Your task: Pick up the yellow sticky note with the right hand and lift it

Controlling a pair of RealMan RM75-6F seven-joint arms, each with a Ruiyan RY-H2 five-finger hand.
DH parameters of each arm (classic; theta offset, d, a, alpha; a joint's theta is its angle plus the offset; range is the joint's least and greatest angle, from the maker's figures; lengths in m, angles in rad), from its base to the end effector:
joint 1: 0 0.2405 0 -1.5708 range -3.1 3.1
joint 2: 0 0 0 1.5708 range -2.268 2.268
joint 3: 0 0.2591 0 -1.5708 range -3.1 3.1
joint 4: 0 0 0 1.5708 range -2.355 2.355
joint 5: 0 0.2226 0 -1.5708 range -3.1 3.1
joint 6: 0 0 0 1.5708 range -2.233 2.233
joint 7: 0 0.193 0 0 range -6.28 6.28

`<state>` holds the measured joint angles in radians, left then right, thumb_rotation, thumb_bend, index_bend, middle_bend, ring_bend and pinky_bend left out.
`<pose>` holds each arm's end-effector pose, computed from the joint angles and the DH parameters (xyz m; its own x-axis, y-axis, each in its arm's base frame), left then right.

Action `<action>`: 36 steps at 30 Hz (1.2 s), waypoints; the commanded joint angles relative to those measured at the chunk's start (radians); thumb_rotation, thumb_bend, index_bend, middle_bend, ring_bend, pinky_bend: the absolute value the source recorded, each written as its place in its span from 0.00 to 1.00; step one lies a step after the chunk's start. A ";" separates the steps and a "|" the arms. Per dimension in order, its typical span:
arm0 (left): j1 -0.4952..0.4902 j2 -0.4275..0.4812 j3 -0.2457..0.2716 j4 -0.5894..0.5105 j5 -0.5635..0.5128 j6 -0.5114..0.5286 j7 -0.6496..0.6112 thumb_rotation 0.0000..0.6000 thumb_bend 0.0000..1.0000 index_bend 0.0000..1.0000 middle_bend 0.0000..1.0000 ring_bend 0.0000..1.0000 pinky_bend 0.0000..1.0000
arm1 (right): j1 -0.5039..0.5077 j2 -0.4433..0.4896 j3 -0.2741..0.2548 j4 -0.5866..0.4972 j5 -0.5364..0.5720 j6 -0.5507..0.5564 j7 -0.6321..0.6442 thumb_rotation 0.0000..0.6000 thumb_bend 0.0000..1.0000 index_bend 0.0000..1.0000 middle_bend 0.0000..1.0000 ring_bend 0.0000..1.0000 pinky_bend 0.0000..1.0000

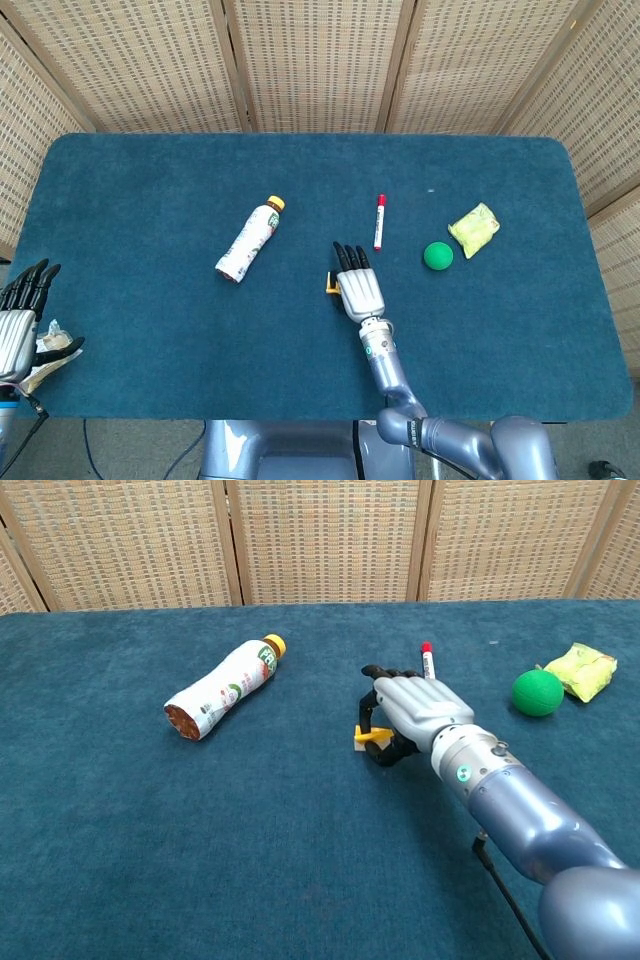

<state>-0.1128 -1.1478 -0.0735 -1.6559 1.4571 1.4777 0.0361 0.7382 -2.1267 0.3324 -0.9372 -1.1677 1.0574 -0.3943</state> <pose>-0.3050 0.2440 0.1405 0.3559 -0.0170 0.9344 0.9345 0.0010 -0.3559 -0.1080 -0.3915 -0.1546 0.3566 -0.1611 0.9203 -0.9194 -0.2353 0.3151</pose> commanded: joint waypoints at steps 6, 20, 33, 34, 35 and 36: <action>0.000 0.000 -0.002 0.001 -0.005 0.000 0.001 1.00 0.10 0.00 0.00 0.00 0.08 | 0.021 0.001 0.015 0.013 0.007 -0.010 -0.006 1.00 0.59 0.58 0.00 0.00 0.00; -0.003 -0.005 -0.005 0.005 -0.014 -0.007 0.008 1.00 0.10 0.00 0.00 0.00 0.08 | 0.080 0.004 0.059 0.050 0.037 -0.031 -0.058 1.00 0.59 0.59 0.01 0.00 0.00; -0.002 -0.003 -0.005 0.005 -0.015 -0.005 0.005 1.00 0.10 0.00 0.00 0.00 0.08 | 0.131 0.008 0.097 0.041 0.062 -0.020 -0.107 1.00 0.59 0.59 0.02 0.00 0.00; -0.002 -0.002 -0.005 0.005 -0.015 -0.005 0.005 1.00 0.10 0.00 0.00 0.00 0.08 | 0.134 0.009 0.099 0.039 0.062 -0.019 -0.108 1.00 0.59 0.59 0.02 0.00 0.00; -0.002 -0.003 -0.005 0.005 -0.015 -0.005 0.005 1.00 0.10 0.00 0.00 0.00 0.08 | 0.140 0.011 0.105 0.035 0.061 -0.016 -0.111 1.00 0.59 0.59 0.02 0.00 0.00; -0.003 -0.003 -0.006 0.006 -0.016 -0.005 0.005 1.00 0.10 0.00 0.00 0.00 0.08 | 0.146 0.014 0.110 0.030 0.062 -0.013 -0.116 1.00 0.59 0.59 0.02 0.00 0.00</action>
<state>-0.1154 -1.1507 -0.0793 -1.6501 1.4406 1.4724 0.0413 0.8800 -2.1155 0.4379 -0.9033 -1.1063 1.0418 -0.5065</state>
